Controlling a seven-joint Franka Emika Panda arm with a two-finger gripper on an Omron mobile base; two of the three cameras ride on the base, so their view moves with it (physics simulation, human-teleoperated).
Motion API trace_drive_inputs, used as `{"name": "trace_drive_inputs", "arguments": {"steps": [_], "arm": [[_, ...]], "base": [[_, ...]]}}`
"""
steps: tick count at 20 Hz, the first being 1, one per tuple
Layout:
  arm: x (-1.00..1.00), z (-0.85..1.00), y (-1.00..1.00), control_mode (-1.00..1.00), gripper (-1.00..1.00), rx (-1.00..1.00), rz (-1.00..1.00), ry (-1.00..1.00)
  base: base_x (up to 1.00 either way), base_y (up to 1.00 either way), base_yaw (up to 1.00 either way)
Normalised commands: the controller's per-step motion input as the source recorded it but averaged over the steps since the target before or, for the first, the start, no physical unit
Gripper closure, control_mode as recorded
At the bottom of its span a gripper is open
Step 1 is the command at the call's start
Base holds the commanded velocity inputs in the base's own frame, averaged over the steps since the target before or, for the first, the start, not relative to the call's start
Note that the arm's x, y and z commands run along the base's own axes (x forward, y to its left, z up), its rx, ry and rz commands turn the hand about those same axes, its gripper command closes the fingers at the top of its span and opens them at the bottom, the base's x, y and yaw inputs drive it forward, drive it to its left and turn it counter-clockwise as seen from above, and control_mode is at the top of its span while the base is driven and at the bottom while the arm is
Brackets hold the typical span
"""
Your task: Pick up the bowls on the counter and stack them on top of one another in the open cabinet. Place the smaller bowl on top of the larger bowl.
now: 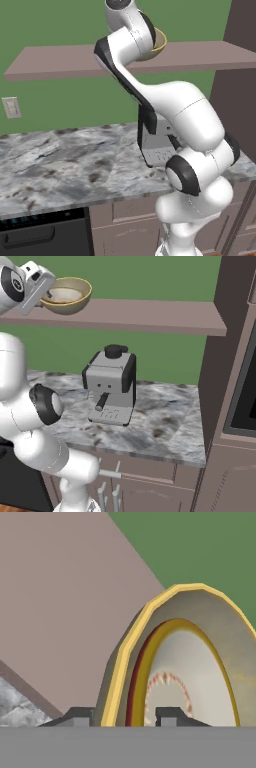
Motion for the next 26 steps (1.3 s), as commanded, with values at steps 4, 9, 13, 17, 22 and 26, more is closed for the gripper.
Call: {"name": "trace_drive_inputs", "arguments": {"steps": [4,9,13,17,22,26], "arm": [[0.28,0.00,-0.01,-1.00,1.00,-0.01,0.01,0.00],[0.36,0.00,0.00,-1.00,1.00,-0.02,0.03,0.06],[0.30,0.00,0.00,-1.00,1.00,-0.01,0.02,0.08],[0.21,0.00,-0.02,-1.00,1.00,-0.03,0.00,0.11],[0.20,0.00,0.00,-1.00,1.00,-0.04,0.00,0.08],[0.24,0.00,-0.01,-1.00,1.00,-0.04,0.00,0.04]], "base": [[0.00,0.00,0.00],[0.00,0.00,0.00],[0.00,0.00,0.00],[0.00,0.00,0.00],[0.00,0.00,0.00],[0.00,0.00,0.00]]}}
